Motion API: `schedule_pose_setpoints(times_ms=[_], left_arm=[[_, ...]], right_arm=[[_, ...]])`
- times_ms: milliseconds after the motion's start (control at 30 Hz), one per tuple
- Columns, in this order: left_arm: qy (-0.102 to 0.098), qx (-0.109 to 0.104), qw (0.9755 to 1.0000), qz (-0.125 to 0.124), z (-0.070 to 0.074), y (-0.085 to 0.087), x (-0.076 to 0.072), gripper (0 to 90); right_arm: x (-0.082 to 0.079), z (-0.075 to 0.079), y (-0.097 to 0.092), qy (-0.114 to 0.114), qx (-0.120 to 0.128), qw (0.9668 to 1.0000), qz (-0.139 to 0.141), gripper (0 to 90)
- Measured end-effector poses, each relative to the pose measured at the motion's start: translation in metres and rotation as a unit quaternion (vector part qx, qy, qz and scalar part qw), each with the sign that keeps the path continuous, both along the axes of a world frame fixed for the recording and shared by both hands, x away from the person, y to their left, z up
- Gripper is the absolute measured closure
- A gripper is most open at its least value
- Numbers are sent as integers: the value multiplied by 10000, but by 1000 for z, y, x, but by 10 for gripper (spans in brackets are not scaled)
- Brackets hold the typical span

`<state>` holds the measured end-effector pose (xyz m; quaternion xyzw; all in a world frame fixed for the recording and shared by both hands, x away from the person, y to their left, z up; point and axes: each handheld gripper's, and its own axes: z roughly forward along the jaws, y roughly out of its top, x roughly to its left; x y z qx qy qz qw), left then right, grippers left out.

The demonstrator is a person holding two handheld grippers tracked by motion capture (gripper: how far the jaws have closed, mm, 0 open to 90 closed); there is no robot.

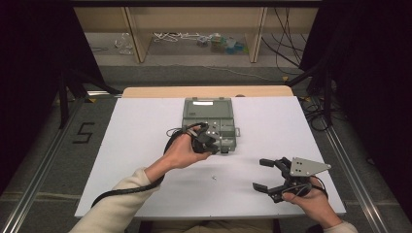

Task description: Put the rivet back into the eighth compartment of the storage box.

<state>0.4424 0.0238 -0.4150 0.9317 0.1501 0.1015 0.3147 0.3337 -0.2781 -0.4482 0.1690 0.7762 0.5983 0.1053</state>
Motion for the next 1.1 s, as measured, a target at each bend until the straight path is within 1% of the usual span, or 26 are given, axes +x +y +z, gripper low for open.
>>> schedule_pose_setpoints(times_ms=[67, 100, 133, 167, 200, 233, 267, 300, 333, 367, 400, 500, 533, 567, 600, 633, 667, 733, 767, 800, 833, 867, 933, 1000, 1033, 1100], left_arm=[[-80, -109, 9999, 37, 1, 2, 1, 833], [-80, -259, 9995, 132, 1, 1, 1, 832], [-64, -361, 9990, 243, 1, 1, 0, 832], [-100, -374, 9988, 308, 1, 1, 1, 833], [-132, -226, 9994, 211, 2, 2, 2, 833], [-131, -320, 9990, 284, 2, 2, 2, 832], [-114, -484, 9978, 441, 0, 0, 1, 833], [-157, -534, 9973, 485, 1, 1, 2, 833], [-153, -613, 9966, 530, 0, 1, 2, 833], [-167, -647, 9961, 574, 1, 1, 3, 832], [-174, -802, 9945, 650, 1, 1, 3, 833], [-127, -1034, 9919, 729, 2, 1, 5, 832], [-65, -1141, 9906, 753, 2, 0, 7, 832], [-10, -1378, 9871, 816, 1, -1, 8, 832], [10, -1398, 9866, 845, 2, 0, 9, 832], [13, -1409, 9866, 823, 2, -1, 10, 832], [-26, -1450, 9858, 850, 2, -2, 10, 832], [-64, -1475, 9853, 864, 3, -4, 12, 832], [-85, -1555, 9835, 923, 3, -6, 12, 832], [-125, -1513, 9842, 914, 3, -6, 12, 832], [-111, -1570, 9831, 931, 3, -8, 13, 832], [-152, -1524, 9840, 910, 4, -8, 14, 832], [-182, -1542, 9835, 926, 3, -11, 15, 832], [-208, -1612, 9821, 955, 3, -14, 17, 832], [-161, -1575, 9828, 950, 3, -15, 17, 832], [-244, -1541, 9832, 944, 3, -17, 19, 831]], right_arm=[[0, 0, 0, -2, 5, 10000, -4, 172], [0, 0, 0, -7, -4, 10000, -9, 172], [0, 0, 0, -7, -4, 10000, -9, 172], [0, 0, 0, -8, -2, 10000, -10, 172], [0, 0, 0, -12, -5, 10000, -12, 172], [0, 0, 0, -11, -6, 10000, -12, 172], [0, 0, 0, 2, -30, 10000, 7, 172], [0, 0, 0, -2, -28, 10000, 8, 172], [0, 0, 0, 1, -27, 10000, 6, 172], [0, 0, 0, -6, -29, 10000, 5, 172], [0, 0, 0, -3, -35, 10000, 2, 172], [0, 0, 0, -2, -38, 10000, 2, 172], [0, 0, 0, -2, -38, 10000, 2, 172], [0, 0, 0, -2, -38, 10000, 2, 172], [0, 0, 0, -5, -37, 10000, 1, 172], [0, 0, 0, -4, -36, 10000, 1, 172], [0, 0, 0, 2, -34, 10000, 2, 172], [0, 0, 0, -1, -35, 10000, 2, 172], [0, 0, 0, -2, -38, 10000, 4, 172], [0, 0, 0, -2, -36, 10000, 6, 172], [0, 0, 0, -1, -35, 10000, 6, 172], [0, 0, 0, 3, -34, 10000, 6, 172], [0, 0, 0, 1, -31, 10000, 6, 172], [0, 0, 0, 1, -31, 10000, 9, 172], [0, 0, 0, 0, -32, 10000, 9, 172], [0, 0, 0, -7, -31, 10000, 10, 172]])
